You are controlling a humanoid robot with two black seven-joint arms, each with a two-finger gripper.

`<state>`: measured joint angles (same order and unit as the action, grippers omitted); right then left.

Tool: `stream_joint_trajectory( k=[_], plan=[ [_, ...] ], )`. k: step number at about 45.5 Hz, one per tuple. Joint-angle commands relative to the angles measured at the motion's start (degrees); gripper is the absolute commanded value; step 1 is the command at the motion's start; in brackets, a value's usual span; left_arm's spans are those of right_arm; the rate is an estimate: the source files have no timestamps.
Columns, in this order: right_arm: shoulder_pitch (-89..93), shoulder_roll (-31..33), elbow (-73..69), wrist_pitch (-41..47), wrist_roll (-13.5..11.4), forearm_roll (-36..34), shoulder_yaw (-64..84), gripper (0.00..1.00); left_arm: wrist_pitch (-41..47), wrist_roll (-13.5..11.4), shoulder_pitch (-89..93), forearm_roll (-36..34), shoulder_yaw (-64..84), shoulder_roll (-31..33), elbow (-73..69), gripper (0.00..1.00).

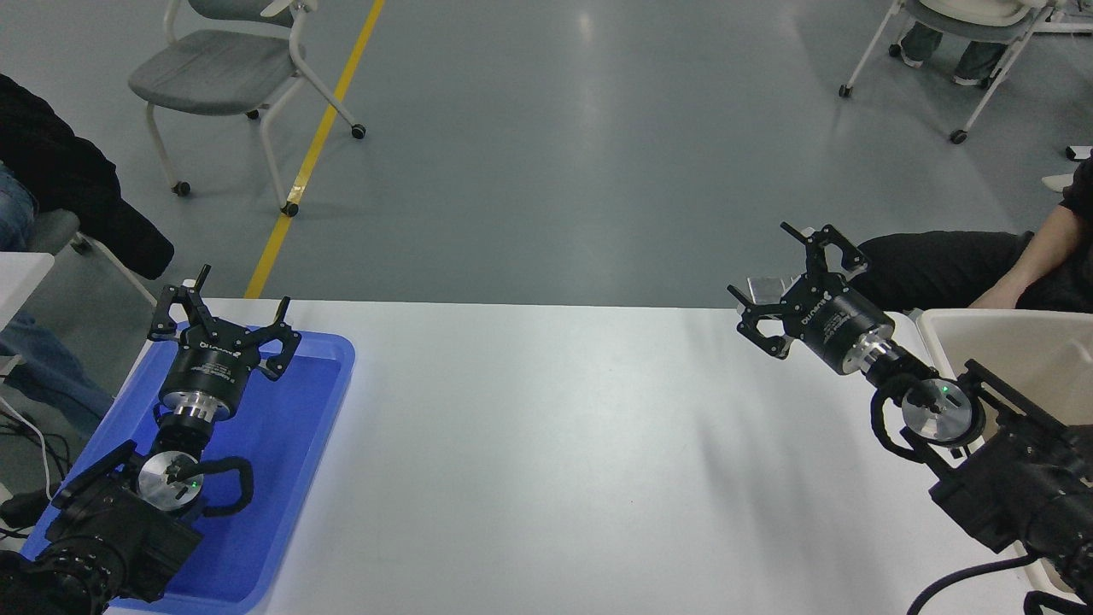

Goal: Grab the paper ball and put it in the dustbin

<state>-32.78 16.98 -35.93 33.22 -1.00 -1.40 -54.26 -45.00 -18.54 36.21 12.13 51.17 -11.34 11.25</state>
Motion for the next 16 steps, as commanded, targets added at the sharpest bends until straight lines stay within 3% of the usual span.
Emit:
stream_joint_trajectory(
  k=[1,16],
  plan=[
    [3.24,-0.11,0.24,4.22,0.03,-0.80,-0.94,1.00,0.00,0.00,0.00,0.00,-0.01,0.00,0.08,1.00],
    [5.71,0.33,0.51,4.75,0.03,-0.80,-1.03,1.00,0.00,0.00,0.00,0.00,-0.01,0.00,0.09,1.00]
  ],
)
